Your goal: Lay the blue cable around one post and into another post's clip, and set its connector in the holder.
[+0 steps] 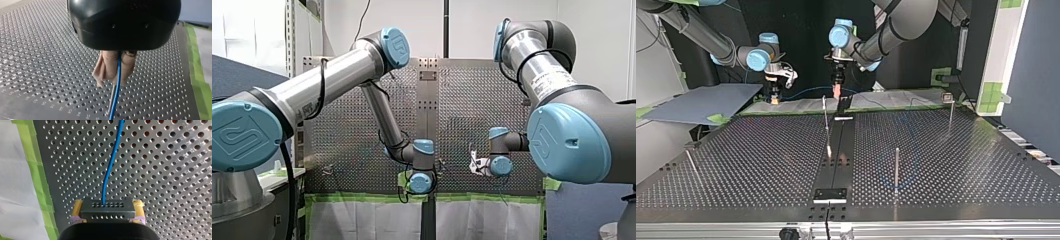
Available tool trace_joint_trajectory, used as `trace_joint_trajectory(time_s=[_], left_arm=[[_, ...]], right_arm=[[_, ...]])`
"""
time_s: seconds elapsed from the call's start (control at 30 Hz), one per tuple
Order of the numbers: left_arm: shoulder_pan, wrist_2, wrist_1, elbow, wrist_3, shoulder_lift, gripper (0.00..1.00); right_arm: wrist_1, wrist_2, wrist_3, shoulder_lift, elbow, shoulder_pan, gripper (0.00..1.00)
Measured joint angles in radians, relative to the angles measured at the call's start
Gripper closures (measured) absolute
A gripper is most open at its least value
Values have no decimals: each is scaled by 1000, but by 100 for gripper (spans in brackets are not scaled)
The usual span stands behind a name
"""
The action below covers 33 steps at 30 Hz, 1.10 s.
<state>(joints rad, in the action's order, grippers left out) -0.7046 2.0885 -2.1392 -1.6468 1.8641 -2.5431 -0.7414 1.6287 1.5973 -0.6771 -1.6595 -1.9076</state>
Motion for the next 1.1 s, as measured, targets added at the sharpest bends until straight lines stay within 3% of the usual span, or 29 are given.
trace_joint_trajectory(time_s=[0.47, 1.1], left_arm=[[18, 5, -8, 19, -45, -2, 92], [36, -22, -78, 115, -20, -42, 92]], right_arm=[[8, -1, -10, 1, 0, 12, 87], [23, -1, -42, 1, 0, 14, 87]])
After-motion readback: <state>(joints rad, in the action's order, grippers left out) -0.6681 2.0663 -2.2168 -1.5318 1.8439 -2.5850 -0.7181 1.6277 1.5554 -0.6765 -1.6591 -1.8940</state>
